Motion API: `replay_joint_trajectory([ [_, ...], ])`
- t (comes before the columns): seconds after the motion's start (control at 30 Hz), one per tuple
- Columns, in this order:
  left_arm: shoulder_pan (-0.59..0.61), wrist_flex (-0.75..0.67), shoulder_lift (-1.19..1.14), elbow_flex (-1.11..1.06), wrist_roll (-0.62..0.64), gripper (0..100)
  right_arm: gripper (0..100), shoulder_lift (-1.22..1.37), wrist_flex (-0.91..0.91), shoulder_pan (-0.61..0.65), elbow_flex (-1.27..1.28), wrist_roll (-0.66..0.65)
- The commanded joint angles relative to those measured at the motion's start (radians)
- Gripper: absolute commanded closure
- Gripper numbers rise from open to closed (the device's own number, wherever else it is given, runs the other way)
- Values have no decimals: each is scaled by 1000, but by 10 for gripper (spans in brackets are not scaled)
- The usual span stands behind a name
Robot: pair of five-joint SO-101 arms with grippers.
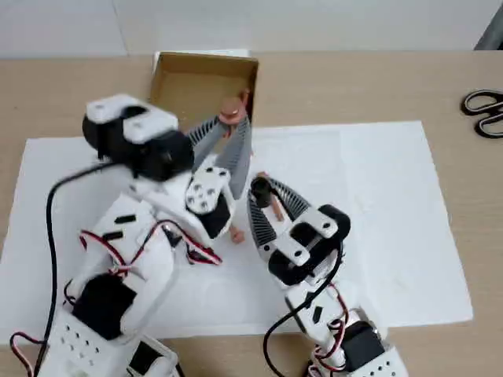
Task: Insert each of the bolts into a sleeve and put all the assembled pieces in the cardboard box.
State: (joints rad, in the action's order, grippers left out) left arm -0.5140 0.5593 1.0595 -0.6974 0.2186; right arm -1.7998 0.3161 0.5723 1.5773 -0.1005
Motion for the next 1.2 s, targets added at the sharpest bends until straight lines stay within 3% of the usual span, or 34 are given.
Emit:
replay_joint_trajectory([
  [0.0,-34,-78,51,-62,-28,994,994,-18,-25,5,-2,-8],
  [0.37,-46,-34,64,-101,-23,994,994,-18,-31,1,6,-8],
  [0.57,-46,-34,64,-101,60,994,994,-18,-193,-51,14,-11],
  [1.17,-46,-48,57,-94,69,994,994,-18,-202,-48,60,-9],
])
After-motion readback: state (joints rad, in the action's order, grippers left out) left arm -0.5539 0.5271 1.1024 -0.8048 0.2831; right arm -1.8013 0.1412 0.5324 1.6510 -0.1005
